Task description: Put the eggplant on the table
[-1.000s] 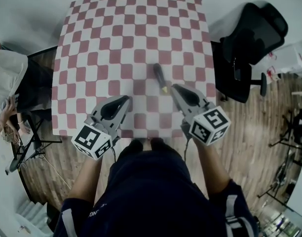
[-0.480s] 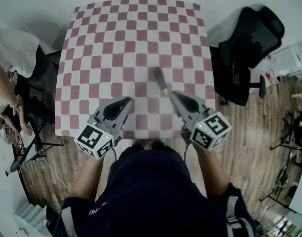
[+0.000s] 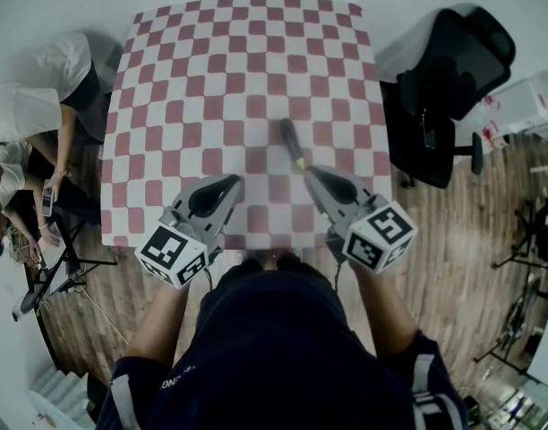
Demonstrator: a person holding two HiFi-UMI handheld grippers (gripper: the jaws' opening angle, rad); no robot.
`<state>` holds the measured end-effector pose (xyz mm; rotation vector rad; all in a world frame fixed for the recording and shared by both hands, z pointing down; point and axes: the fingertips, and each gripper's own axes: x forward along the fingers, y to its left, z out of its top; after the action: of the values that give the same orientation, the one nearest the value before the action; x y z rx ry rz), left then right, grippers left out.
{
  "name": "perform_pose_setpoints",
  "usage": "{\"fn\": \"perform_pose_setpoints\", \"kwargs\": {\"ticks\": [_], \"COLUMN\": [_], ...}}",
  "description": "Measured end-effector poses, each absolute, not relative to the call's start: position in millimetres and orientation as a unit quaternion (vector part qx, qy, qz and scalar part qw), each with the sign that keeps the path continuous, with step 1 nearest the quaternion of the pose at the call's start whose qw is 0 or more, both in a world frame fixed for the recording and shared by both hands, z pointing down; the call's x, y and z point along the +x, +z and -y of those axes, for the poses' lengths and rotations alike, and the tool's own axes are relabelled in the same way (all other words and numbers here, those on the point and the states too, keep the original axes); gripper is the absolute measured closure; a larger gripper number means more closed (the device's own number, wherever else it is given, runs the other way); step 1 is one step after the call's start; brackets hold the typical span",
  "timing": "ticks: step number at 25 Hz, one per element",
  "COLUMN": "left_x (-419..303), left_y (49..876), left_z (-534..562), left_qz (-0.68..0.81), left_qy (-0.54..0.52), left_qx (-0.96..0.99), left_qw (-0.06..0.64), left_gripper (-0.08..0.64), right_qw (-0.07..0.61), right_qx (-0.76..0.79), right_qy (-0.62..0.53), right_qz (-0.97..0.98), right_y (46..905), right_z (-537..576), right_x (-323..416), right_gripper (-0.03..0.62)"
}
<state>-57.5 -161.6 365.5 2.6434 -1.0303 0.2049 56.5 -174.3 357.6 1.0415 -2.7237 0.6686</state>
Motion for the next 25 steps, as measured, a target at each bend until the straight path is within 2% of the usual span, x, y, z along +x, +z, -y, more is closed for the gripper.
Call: {"fn": "perform_pose_setpoints", "kwargs": {"ticks": [25], "left_x": [-53.3], "left_y": [369.9], "left_z": [163.1], "left_qz": [0.355], "left_qy": [0.069], "left_qx": [0.92], "left_qw": [0.152], "left_gripper": [0.525], "right_qw": [0.095], "right_qx": [0.343], "right_qy": [0.231], "right_qz": [0.905], "right_y": [372.6], "right_z": [173.5], "right_x": [54.3], "right_gripper": [0.577]}}
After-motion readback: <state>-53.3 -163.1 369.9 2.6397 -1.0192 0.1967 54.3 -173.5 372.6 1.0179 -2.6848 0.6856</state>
